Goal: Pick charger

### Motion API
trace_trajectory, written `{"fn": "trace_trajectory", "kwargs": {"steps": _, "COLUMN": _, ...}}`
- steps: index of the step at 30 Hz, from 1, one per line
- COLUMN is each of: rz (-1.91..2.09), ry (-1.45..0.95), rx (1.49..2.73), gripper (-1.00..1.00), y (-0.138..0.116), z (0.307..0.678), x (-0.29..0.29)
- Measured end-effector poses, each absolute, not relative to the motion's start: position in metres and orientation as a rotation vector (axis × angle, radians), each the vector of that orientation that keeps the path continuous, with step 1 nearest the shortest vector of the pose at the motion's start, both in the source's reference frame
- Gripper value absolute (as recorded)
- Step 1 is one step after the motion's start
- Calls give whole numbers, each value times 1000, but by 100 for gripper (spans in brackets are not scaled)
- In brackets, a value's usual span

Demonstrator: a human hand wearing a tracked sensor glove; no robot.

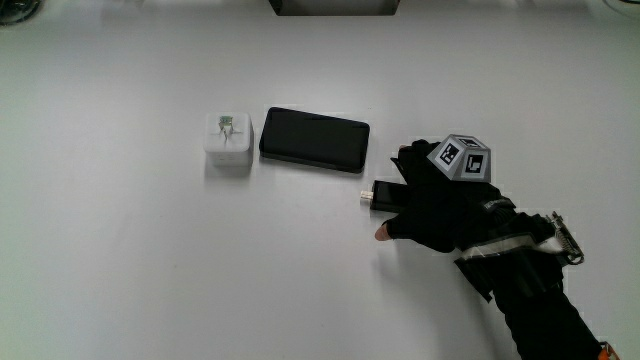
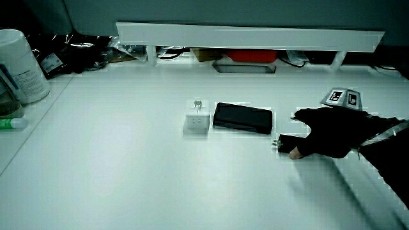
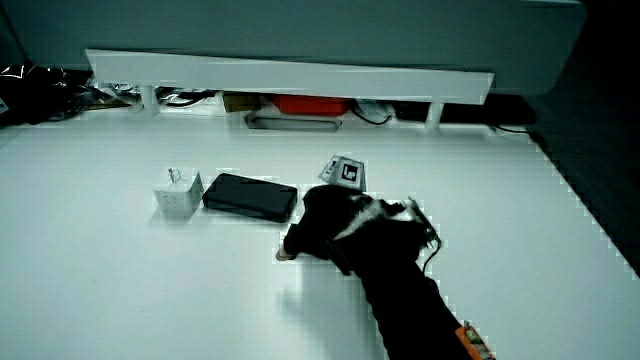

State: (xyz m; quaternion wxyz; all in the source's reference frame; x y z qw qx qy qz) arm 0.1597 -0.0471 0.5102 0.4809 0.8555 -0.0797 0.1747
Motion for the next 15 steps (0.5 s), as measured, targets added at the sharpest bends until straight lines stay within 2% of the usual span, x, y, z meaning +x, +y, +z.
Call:
{"fn": "trace_trajectory", "kwargs": {"steps": 7, "rz": 404, "ry": -151, "rx": 2050, "gripper": 0, "y": -47, "z": 534, "x": 161}}
{"fn": "trace_trajectory", "kwargs": {"steps": 15, "rz": 412, "ry": -147, "rx": 2065, "gripper": 0, "y": -45, "z": 542, "x": 162}}
